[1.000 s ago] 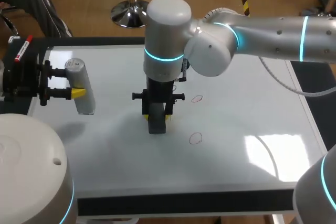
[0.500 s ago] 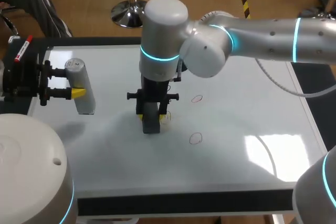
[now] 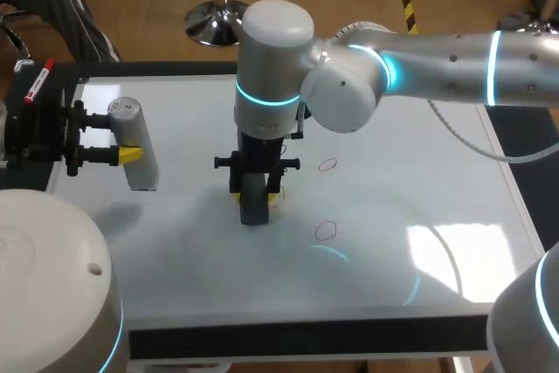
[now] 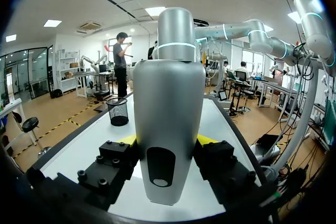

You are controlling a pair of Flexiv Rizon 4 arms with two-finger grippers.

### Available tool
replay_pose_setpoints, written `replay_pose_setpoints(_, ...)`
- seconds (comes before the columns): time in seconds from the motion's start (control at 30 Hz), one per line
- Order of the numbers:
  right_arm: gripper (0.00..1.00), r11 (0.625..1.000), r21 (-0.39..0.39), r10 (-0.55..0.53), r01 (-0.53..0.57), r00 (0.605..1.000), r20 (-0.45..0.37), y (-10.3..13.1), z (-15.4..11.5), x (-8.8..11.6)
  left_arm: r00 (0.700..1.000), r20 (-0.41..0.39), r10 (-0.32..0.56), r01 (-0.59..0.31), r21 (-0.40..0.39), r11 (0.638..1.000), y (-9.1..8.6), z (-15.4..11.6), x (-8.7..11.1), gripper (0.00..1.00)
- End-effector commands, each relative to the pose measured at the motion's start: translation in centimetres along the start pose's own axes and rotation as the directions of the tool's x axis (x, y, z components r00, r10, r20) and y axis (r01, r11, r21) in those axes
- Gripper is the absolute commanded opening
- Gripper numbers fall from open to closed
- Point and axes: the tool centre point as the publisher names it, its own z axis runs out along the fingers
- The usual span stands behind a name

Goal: Pick up the inspection probe, press it on each red-marked spot on the whiteboard one by one, put down the probe, pick up the eraser, and wipe off all the red marks.

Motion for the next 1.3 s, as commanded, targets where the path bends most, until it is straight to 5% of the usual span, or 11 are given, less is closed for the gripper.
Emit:
replay_pose_setpoints(0.03,0.0,1.0,-0.004,0.009,-0.009,1.0,0.001,0.0,1.2,-1.9,1.0,0.0,0.002,-0.002,0.003,1.0,0.0,-0.1,0.1,0.0)
replay_pose_setpoints(0.83,0.0,0.993,-0.017,0.122,-0.121,0.99,0.077,1.5,0.9,-8.1,1.0,0.0,0.002,-0.002,0.003,1.0,0.0,-0.1,0.1,0.0)
replay_pose_setpoints(1.3,0.0,0.995,-0.067,0.078,-0.074,0.996,0.049,1.5,-2.0,-4.9,1.0,0.0,0.002,-0.002,0.003,1.0,0.0,-0.1,0.1,0.0)
